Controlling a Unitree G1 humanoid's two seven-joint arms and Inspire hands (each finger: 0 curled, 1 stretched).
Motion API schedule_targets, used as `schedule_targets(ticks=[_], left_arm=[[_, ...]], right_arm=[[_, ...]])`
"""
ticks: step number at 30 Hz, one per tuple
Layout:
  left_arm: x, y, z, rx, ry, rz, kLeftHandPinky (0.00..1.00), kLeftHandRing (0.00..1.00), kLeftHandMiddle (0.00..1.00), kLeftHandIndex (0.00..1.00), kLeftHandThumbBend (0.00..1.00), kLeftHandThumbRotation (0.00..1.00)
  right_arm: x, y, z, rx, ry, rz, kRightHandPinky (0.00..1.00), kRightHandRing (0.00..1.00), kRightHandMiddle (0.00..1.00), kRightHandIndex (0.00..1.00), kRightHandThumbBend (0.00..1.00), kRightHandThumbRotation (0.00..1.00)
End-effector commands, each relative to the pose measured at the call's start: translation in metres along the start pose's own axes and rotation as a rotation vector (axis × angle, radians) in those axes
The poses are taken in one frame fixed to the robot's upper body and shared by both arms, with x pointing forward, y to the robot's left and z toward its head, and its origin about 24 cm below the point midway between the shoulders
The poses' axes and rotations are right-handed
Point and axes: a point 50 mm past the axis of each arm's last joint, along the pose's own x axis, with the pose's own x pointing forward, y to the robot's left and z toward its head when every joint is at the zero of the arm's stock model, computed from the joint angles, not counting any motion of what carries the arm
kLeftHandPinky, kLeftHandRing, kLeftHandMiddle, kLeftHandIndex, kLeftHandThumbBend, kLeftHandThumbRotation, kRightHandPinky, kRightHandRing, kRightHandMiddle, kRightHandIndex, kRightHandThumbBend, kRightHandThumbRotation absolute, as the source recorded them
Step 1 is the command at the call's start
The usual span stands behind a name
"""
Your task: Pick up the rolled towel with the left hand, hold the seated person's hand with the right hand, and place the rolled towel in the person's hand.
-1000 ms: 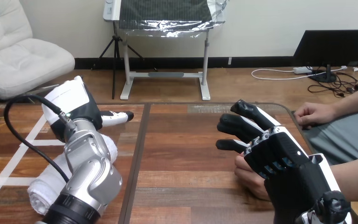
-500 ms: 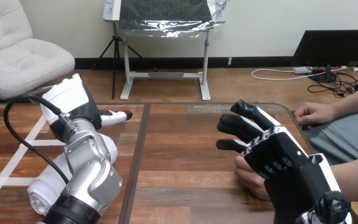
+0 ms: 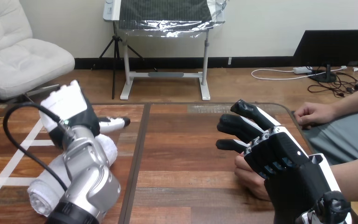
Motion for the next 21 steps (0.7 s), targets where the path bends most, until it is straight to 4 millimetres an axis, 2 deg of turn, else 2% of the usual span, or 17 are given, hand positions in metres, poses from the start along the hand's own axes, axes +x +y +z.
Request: schedule_targets(ticks=[1,21], left_arm=[[0.0023,0.0073,0.0031,-0.026,-0.006,0.036,1.0,1.0,1.0,1.0,0.89,0.53],[0.001,0.0014,-0.0041,-0.012,0.014,0.02,1.0,1.0,1.0,1.0,0.9,0.52]], right_arm=[[0.009,-0.0018,0.0077,-0.01,-0.08,0.009,0.75,0.84,0.82,0.86,0.96,1.0],[0.0091,-0.0013,0.0077,-0.008,-0.077,0.006,0.76,0.84,0.82,0.86,0.96,1.0]])
